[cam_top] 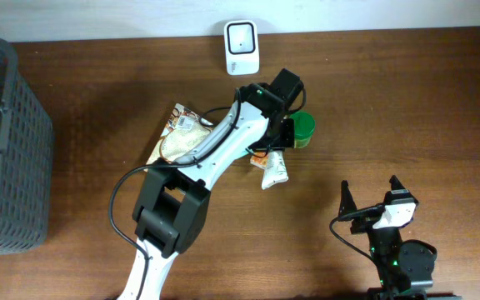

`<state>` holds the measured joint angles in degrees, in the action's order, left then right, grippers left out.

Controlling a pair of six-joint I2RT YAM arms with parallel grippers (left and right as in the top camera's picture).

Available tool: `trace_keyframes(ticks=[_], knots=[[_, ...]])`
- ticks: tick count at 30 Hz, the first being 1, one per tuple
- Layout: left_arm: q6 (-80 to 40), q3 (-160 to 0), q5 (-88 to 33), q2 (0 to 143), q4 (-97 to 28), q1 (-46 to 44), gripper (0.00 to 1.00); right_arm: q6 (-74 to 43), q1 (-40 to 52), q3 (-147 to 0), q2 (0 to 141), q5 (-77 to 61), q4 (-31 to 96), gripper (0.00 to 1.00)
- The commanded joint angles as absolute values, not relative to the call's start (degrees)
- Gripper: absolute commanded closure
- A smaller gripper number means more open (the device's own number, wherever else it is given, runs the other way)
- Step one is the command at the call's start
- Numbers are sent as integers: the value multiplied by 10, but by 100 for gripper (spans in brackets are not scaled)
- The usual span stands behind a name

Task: Scan the item barcode
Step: 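Carry the white tube beside the jar, release it, withdraw left gripper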

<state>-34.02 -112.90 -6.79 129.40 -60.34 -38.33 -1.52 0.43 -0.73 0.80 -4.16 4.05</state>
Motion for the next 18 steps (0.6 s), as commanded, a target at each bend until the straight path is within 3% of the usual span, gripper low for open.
trace_keyframes(ticks=[1, 3, 7, 14, 18], knots=[[-347, -1135, -66, 1303, -600, -395, 44, -18, 8, -3, 4, -39, 41, 2], [-347, -1135, -66, 1303, -600, -396, 29, -18, 8, -3, 4, -39, 41, 2], [-347, -1135, -66, 1303, -600, -396, 23, -18, 8, -3, 4, -39, 41, 2], [-321, -1143, -60, 1303, -603, -384, 22, -18, 8, -3, 4, -39, 41, 2], [-251, -1187, -59, 1288, -656, -351, 9, -18, 8, -3, 4, -39, 41, 2]])
